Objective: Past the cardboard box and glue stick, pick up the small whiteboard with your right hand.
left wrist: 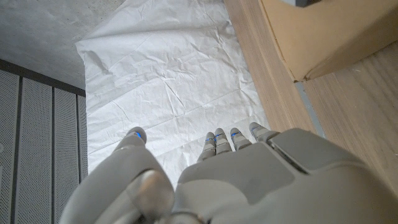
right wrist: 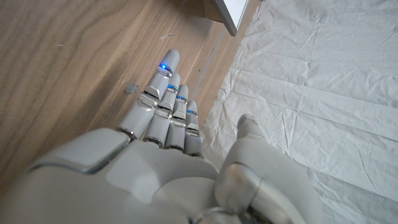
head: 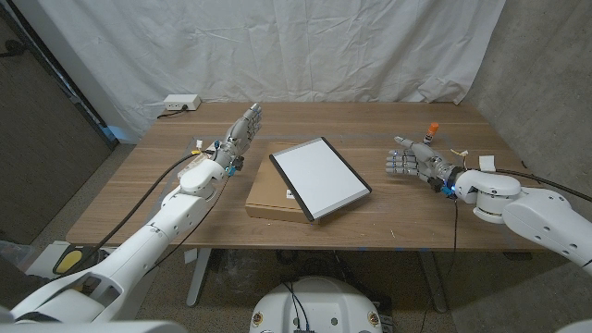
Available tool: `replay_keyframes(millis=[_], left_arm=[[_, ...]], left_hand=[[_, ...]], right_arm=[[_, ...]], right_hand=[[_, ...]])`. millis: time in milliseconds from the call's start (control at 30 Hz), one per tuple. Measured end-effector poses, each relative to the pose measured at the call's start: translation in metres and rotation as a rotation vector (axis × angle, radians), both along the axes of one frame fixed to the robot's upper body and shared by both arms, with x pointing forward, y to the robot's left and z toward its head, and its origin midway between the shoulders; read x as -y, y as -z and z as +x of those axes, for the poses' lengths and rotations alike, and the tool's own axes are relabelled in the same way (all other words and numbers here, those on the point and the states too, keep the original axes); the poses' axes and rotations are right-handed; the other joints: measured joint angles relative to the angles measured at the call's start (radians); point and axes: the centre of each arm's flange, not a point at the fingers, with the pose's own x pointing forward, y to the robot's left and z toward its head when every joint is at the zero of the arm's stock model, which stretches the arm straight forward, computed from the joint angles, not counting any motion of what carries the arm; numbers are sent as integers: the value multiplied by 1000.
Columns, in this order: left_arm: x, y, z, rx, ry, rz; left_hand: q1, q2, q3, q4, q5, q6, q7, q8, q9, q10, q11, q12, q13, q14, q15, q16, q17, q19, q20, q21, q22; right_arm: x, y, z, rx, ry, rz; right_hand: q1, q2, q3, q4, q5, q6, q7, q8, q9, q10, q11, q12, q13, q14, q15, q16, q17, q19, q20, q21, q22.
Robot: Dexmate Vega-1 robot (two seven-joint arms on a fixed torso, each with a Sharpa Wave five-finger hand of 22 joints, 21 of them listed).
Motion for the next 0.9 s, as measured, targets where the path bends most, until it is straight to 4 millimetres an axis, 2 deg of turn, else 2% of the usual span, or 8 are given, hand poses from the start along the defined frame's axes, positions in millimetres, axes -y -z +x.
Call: replay_keyframes(millis=[133, 300, 567, 900], left_arm=[[0, 0, 0, 1, 0, -2], [0, 2, -1, 1, -1, -6], [0, -1, -4, 9, -5, -11], [1, -1, -7, 12, -6, -9]], left_hand=[[0, 0, 0, 0, 0, 0, 0, 0, 0, 0, 0, 0, 0, 0, 0, 0, 4, 0, 0, 0, 0], [0, 0, 0, 0, 0, -9, -2, 0, 0, 0, 0, 0, 0, 0, 0, 0, 5, 0, 0, 0, 0], [0, 0, -7, 1, 0, -14, 4, 0, 0, -4, 4, 0, 0, -5, 5, 0, 5, -6, 6, 0, 0], [0, 0, -8, 0, 0, -14, 4, 0, 0, -4, 4, 0, 0, -5, 5, 0, 5, -6, 6, 0, 0]], right_arm=[[-1, 1, 1, -9, -3, -7], [-2, 2, 2, -21, -11, -16], [-1, 5, 4, -42, -20, -29], [0, 11, 8, -72, -31, -49]], right_hand=[[0, 0, 0, 0, 0, -4, 4, -4, 0, 0, 0, -4, 0, 7, -7, 0, 0, 3, -3, 0, 0], [0, 0, 0, 0, 0, -4, 4, -4, 0, 19, -19, -4, 3, 14, -11, 0, 0, 5, -2, 0, 2], [0, 0, 0, 0, 0, -8, 0, -4, 0, 43, -21, 0, 3, 26, -23, 0, 3, 10, -7, 2, 2], [0, 0, 0, 0, 0, -7, 0, -4, 0, 45, -23, 0, 2, 27, -23, 0, 3, 12, -9, 2, 2]])
